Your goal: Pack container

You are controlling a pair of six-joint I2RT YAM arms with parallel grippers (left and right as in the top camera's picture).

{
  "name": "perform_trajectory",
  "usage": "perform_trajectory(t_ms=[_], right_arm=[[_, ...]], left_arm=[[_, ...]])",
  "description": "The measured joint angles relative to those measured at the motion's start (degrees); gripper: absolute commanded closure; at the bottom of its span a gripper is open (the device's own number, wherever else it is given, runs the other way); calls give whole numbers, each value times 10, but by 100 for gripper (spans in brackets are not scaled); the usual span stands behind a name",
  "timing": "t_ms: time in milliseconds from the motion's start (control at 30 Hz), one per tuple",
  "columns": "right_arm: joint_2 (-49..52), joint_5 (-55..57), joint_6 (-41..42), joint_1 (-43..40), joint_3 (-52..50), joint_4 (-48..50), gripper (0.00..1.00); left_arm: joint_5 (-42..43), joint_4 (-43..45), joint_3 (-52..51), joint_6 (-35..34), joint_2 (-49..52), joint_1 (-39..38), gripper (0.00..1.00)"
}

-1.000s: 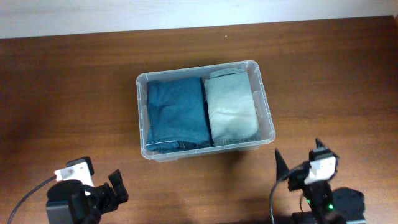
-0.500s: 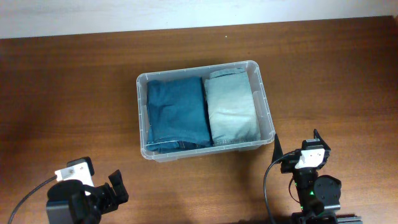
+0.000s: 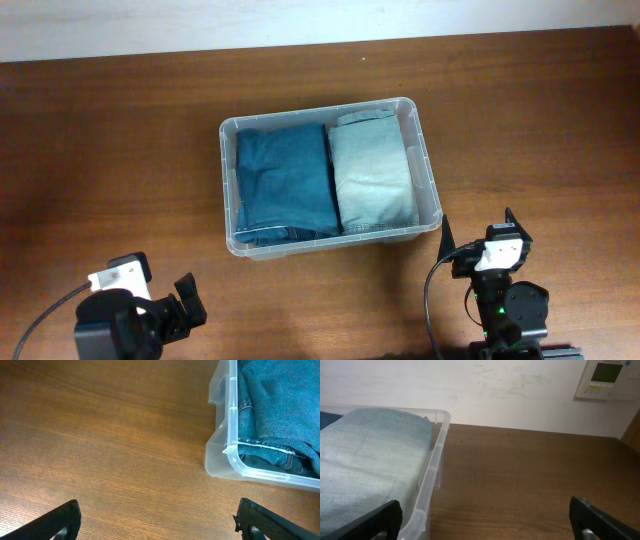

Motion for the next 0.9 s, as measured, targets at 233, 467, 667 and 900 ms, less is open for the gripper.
perform_trajectory(t_ms=[233, 467, 667, 900], right_arm=[[0, 0, 0, 0, 0, 1, 2], [0, 0, 0, 0, -1, 2, 2], [0, 0, 0, 0, -1, 2, 2], [0, 0, 0, 0, -1, 2, 2]], left_arm=[[-22, 254, -198, 3, -146, 0, 1], [9, 631, -449, 75, -234, -4, 1], [20, 641, -486, 125, -258, -10, 1], [20, 641, -486, 134, -258, -10, 1]])
